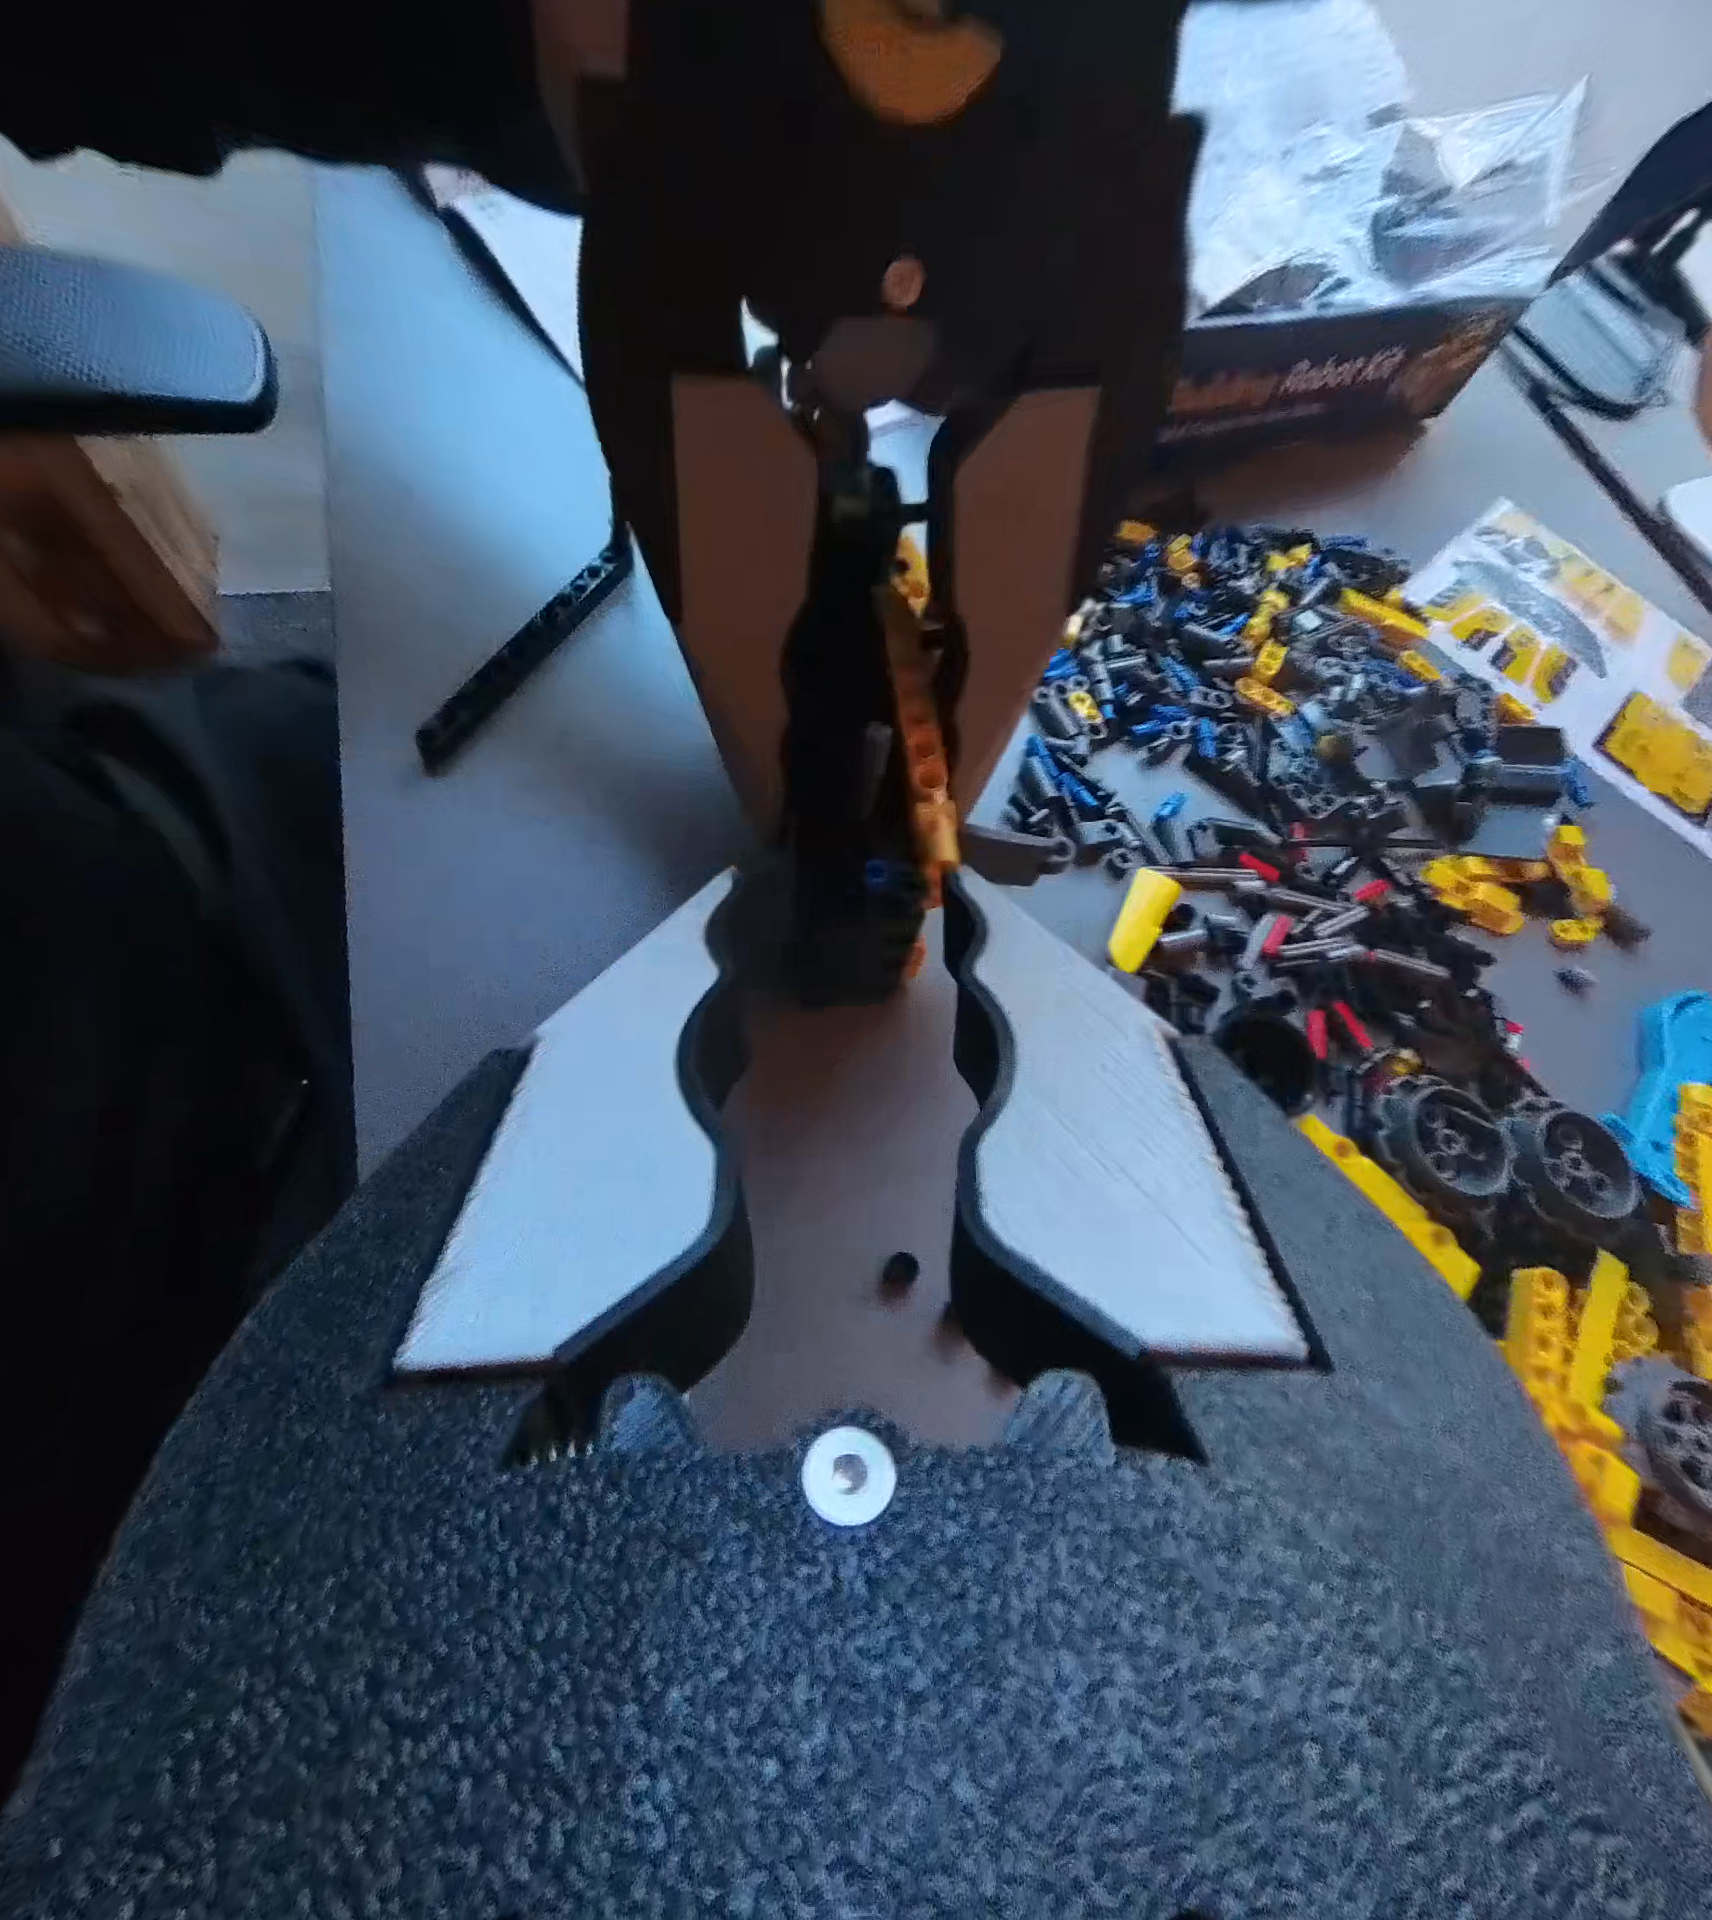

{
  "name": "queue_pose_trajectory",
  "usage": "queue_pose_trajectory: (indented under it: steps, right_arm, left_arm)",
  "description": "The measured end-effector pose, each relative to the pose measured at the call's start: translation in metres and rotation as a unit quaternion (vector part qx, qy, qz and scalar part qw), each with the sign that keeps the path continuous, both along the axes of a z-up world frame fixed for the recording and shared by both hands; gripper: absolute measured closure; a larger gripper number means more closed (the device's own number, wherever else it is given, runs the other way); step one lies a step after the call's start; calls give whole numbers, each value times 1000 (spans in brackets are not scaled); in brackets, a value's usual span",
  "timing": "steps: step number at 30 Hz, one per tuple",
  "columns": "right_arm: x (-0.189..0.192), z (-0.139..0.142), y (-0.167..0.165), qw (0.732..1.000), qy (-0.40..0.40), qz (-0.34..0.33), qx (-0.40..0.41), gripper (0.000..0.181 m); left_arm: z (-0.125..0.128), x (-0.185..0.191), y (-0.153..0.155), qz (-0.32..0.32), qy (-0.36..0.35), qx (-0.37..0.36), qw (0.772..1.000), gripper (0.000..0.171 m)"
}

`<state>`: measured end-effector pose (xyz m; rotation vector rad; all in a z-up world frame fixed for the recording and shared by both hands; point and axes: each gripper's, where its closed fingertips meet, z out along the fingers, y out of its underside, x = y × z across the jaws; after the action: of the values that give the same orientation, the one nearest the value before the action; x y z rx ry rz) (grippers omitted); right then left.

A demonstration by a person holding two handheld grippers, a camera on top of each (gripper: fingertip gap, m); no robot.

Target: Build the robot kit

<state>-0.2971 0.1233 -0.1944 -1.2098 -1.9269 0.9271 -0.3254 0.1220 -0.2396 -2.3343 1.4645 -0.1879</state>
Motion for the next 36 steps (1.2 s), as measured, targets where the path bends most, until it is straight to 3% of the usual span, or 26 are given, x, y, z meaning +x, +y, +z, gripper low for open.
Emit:
queue_pose_trajectory:
  steps: [2, 5, 17, 29, 33, 36]
  right_arm:
    - [-6, -11, 3, 1000, -10, -11, 3, 139]
    - [-9, -23, 4, 1000, -20, -6, 0, 154]
    - [-11, -9, 6, 990, 47, 26, -127, 157]
    - [-11, -4, -1, 987, 59, 50, -141, 158]
    - [-18, -5, 7, 990, 71, 0, -119, 160]
    - [-17, -4, 2, 991, 79, 3, -109, 161]
  left_arm:
    - [0, 0, 0, -2, 1, 2, 1000, 135]
    - [0, 0, 0, -4, -2, 0, 1000, 135]
    - [2, -1, 0, -26, -34, -50, 998, 135]
    - [3, 0, -7, -55, -46, -72, 995, 135]
    - [2, -6, 1, -27, -39, -54, 997, 135]
    - [0, -6, -3, -32, -3, -26, 999, 136]
